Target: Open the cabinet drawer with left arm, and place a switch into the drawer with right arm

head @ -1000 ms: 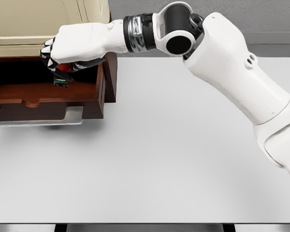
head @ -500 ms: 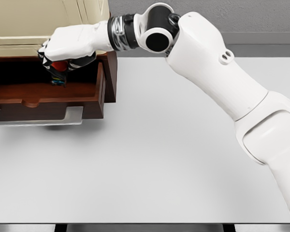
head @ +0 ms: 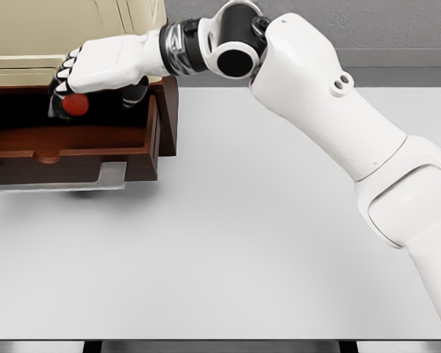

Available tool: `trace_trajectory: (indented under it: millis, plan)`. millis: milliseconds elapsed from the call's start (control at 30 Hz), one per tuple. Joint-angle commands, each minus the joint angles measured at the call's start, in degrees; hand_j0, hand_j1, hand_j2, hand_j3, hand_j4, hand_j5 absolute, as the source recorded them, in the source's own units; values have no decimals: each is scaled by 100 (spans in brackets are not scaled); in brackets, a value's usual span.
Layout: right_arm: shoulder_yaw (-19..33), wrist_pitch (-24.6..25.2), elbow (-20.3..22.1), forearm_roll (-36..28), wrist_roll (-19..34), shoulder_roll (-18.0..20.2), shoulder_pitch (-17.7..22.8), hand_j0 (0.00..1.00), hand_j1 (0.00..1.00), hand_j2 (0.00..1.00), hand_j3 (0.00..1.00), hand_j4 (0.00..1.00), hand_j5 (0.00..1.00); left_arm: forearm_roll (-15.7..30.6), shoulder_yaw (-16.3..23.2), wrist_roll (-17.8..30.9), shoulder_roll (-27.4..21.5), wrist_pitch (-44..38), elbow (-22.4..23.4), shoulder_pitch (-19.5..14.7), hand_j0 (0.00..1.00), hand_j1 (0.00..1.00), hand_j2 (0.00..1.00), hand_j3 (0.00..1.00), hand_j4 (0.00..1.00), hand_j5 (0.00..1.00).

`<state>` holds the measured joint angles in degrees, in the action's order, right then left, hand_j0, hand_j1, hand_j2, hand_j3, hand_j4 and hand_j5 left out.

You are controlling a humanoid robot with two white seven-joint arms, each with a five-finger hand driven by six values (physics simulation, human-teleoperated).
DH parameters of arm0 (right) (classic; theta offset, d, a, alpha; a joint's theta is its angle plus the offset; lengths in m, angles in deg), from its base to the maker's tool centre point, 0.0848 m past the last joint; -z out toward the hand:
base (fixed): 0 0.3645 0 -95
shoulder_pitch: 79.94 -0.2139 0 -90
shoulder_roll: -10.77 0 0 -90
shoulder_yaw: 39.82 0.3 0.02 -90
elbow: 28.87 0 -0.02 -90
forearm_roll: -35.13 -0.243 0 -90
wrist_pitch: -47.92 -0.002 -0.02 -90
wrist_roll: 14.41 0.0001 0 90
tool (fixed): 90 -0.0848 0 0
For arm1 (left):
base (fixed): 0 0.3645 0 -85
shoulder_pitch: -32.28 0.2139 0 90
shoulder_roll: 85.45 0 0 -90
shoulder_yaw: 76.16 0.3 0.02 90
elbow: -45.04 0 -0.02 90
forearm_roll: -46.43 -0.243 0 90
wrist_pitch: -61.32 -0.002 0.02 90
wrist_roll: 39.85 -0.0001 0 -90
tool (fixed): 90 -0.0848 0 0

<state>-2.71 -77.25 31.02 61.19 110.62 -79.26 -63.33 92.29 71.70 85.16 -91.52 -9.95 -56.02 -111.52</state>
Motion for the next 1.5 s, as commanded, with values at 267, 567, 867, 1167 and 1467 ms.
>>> trace_trajectory:
  millis: [267,567,867,1167,1467]
  plan:
    - [-11,17,1148,-31,-3,2,9,100,100,100,100,100,100,29,6,-1,1,-9,-2,-7,100,100,100,100,100,100]
    - [306,17,2791,-119,-3,1434,501,100,100,100,100,100,100,-42,6,-1,150,-18,-2,2,100,100,100,100,100,100]
    - [2081,17,3635,-523,-3,3693,2179,100,100,100,100,100,100,-446,-3,-1,1020,-396,-2,-7,100,100,100,100,100,100]
    - [3004,17,3319,-541,-3,4238,3428,100,100,100,100,100,100,-464,-3,-1,1820,-651,-2,2,100,100,100,100,100,100]
    - [2916,17,3108,-532,-3,4221,3542,100,100,100,100,100,100,-464,-3,-1,2057,-703,-2,2,100,100,100,100,100,100]
